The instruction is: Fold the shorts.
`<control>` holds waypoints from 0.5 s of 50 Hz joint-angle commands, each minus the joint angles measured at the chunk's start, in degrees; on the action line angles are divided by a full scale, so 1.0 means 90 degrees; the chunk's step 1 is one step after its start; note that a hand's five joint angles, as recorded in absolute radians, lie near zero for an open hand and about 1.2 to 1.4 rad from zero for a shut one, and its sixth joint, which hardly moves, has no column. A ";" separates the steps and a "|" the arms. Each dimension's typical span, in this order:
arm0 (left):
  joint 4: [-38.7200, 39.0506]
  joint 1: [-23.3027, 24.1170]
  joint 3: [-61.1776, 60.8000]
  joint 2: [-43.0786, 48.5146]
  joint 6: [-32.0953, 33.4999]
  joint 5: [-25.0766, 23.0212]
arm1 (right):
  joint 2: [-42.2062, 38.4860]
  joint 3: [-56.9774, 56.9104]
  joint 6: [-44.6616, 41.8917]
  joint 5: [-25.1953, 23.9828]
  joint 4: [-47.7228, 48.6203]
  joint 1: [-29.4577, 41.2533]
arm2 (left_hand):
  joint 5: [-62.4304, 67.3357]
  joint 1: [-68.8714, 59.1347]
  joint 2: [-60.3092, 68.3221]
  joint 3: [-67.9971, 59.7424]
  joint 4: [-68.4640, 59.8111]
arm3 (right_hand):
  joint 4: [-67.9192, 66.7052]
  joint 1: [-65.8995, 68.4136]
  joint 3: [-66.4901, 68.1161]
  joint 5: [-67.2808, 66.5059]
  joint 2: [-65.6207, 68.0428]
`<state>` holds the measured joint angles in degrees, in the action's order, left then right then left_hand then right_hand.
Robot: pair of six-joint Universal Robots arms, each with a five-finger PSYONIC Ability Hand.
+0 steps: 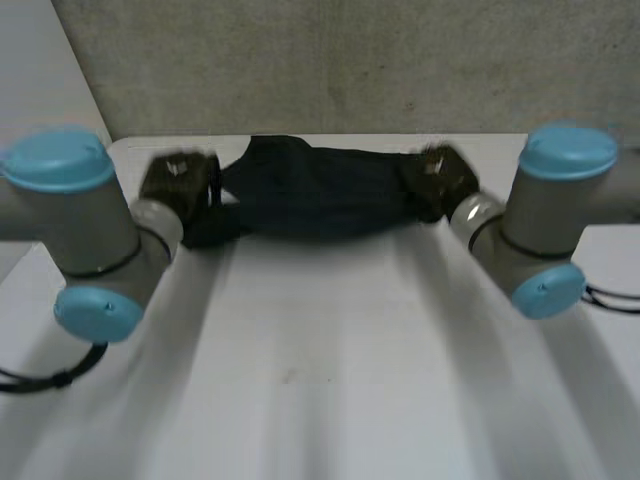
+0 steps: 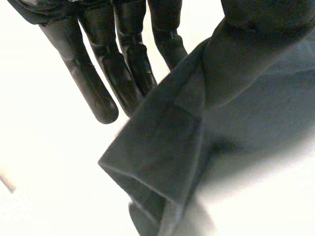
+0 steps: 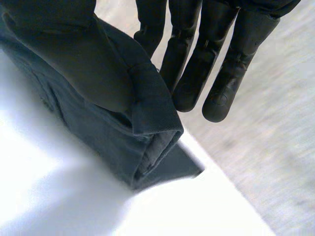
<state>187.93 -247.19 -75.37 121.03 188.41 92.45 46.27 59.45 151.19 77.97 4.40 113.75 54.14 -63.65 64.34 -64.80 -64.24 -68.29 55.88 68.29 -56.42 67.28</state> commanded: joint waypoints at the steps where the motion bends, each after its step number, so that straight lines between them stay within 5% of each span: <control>1: -0.1398 0.0249 -0.0375 0.0117 -0.0007 -0.0077 | -0.0123 0.0629 -0.0627 -0.0109 -0.0860 0.0144 | 0.0980 -0.1034 0.0958 -0.0907 -0.0968 | -0.1301 0.2680 0.1301 -0.1509 0.1414; 13: -0.2199 0.0318 -0.1351 -0.1279 0.0139 -0.0067 | 0.1391 0.2134 -0.0724 -0.0343 -0.1630 0.0095 | 0.1092 -0.1146 0.1070 -0.1019 -0.1080 | -0.1301 0.2680 0.1301 -0.1509 0.1414; 25: -0.3107 0.0893 -0.2845 -0.1768 0.1389 -0.0067 | 0.2514 0.3383 -0.2110 -0.0353 -0.3389 -0.0051 | 0.0906 -0.0961 0.0884 -0.0833 -0.0894 | -0.1301 0.2680 0.1301 -0.1509 0.1414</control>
<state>163.96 -243.09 -94.51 106.76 195.85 91.84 63.49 83.62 140.35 74.66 -19.15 114.19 54.24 -63.65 64.35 -64.85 -64.37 -68.29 55.88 68.29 -56.42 67.28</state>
